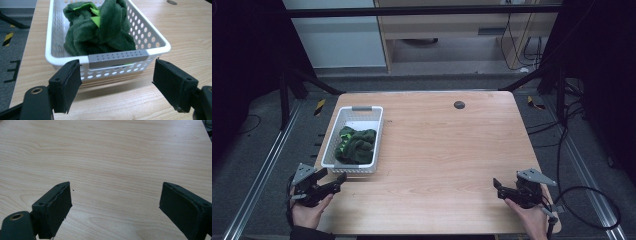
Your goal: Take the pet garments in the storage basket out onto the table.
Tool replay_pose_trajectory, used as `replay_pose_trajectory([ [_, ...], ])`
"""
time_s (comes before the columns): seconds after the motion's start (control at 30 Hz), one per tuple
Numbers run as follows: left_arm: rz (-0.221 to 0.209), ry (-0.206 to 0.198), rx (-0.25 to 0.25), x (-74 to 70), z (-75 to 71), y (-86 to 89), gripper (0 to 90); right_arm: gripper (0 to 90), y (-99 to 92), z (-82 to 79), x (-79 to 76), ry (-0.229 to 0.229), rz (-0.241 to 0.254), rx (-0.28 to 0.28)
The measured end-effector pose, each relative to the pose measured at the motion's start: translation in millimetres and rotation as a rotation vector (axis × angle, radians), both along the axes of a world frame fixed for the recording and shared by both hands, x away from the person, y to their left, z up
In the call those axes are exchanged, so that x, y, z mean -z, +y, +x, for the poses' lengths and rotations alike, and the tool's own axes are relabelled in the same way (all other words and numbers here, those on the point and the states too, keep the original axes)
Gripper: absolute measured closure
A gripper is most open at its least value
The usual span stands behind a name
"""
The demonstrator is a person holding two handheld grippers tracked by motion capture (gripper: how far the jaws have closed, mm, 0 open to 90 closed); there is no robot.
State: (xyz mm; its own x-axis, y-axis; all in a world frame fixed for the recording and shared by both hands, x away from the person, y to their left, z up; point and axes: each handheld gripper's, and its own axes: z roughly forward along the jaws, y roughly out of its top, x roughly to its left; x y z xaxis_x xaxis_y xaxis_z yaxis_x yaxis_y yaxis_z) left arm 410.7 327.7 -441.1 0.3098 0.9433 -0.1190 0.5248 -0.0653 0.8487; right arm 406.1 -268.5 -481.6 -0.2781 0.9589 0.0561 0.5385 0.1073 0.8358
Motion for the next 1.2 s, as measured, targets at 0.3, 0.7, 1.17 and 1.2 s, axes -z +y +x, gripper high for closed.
replay_pose_trajectory([
  [0.3, 0.01, -0.002, 0.026, -11.7, 4.4, -6.2, 20.8, 10.1, -1.2, 0.7, -0.2, 0.007, 0.01, -0.007],
  [0.7, 0.009, -0.015, 0.038, -29.2, 15.8, -3.6, 20.6, 9.0, 0.6, 1.9, 1.0, 0.008, -0.007, -0.011],
  [1.17, 0.006, -0.031, 0.036, -43.0, 31.2, -3.3, 20.3, 8.6, -1.0, 3.0, 0.3, -0.005, -0.008, -0.006],
  [1.2, 0.012, -0.027, 0.037, -43.1, 34.2, -4.1, 20.3, 8.5, -0.5, 2.9, 0.6, -0.004, -0.007, -0.009],
])
